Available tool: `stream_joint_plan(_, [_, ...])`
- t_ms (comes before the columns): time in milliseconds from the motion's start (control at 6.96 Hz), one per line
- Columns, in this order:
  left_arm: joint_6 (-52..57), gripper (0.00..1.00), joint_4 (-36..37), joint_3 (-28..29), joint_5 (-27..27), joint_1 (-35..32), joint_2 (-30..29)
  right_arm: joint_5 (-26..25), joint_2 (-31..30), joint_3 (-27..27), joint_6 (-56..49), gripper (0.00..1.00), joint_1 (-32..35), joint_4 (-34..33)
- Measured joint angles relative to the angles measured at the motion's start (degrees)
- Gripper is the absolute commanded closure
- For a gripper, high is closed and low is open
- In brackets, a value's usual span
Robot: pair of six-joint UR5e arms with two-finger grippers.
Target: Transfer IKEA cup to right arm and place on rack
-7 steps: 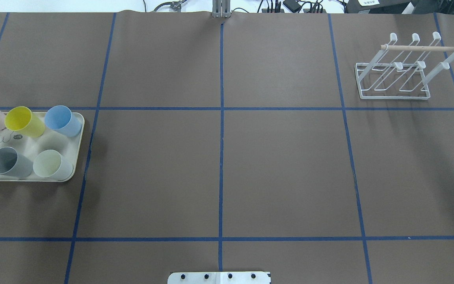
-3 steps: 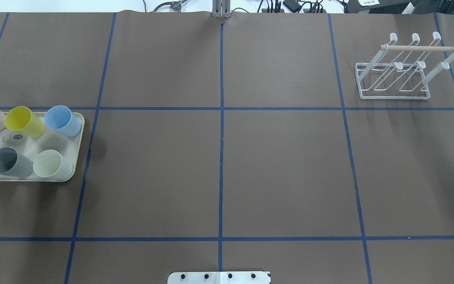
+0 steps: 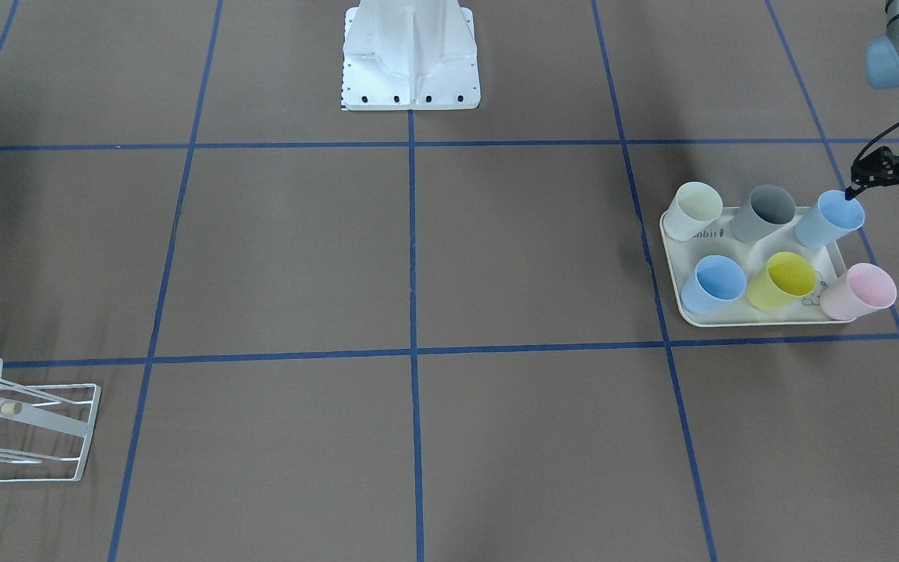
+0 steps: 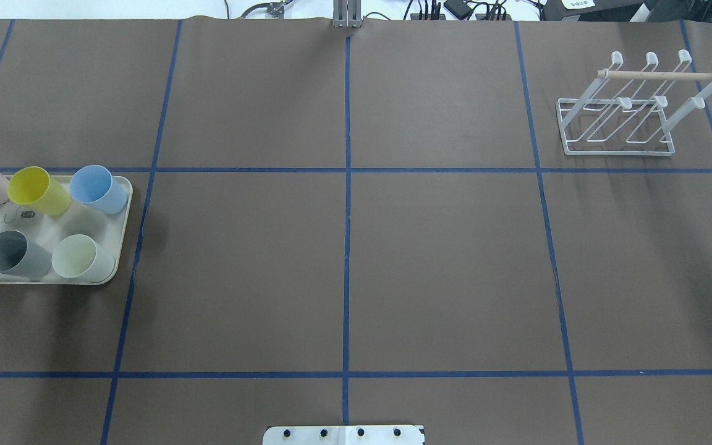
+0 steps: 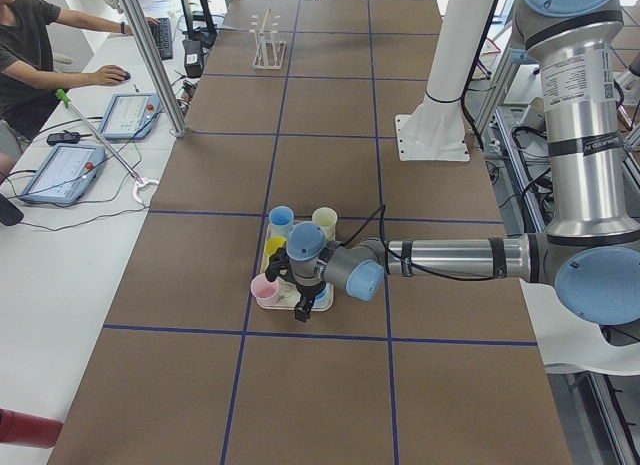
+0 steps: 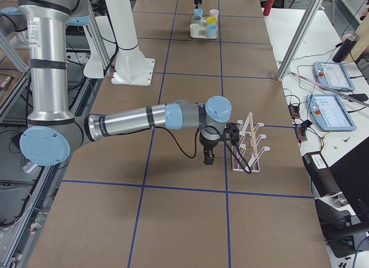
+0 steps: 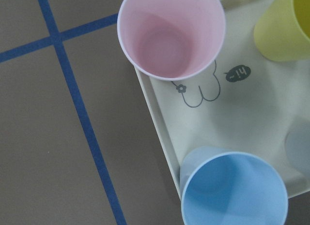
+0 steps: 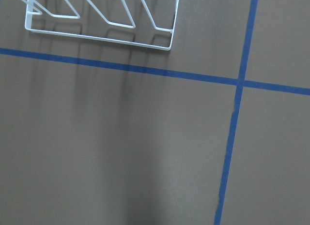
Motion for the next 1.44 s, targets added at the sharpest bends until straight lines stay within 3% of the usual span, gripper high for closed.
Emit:
stream_joint_plan(287, [0.0, 0.29, -0.5, 1.3, 0.0, 1.6, -0.5, 0.2, -0.2, 0.0, -0.1, 0.00, 0.0, 0.0])
stream_joint_plan(431, [0.0, 0.68, -1.7, 2.9, 0.0, 2.2, -1.0, 0.6, -0.3, 0.0, -0.1, 0.00, 0.0, 0.0])
stream_joint_plan(575, [-0.1, 1.00, -3.1, 4.6, 0.0, 2.5, -1.4, 1.3, -0.5, 0.0, -0.2, 0.00, 0.0, 0.0])
stream_joint_plan(1006, [-0.1, 1.00, -4.5, 5.3, -0.7, 2.6, -2.2, 2.2, -0.8, 0.0, -0.3, 0.00, 0.0, 0.0])
stream_joint_plan(1293, [1.8, 1.00, -4.3, 0.1, -3.3, -0.6, 1.4, 2.3, -0.8, 0.2, -0.3, 0.00, 0.0, 0.0])
stream_joint_plan(1437, [3.5, 1.00, -3.3, -2.9, -3.7, -5.5, 3.4, 2.5, -0.7, 0.4, -0.1, 0.00, -0.3, 0.5])
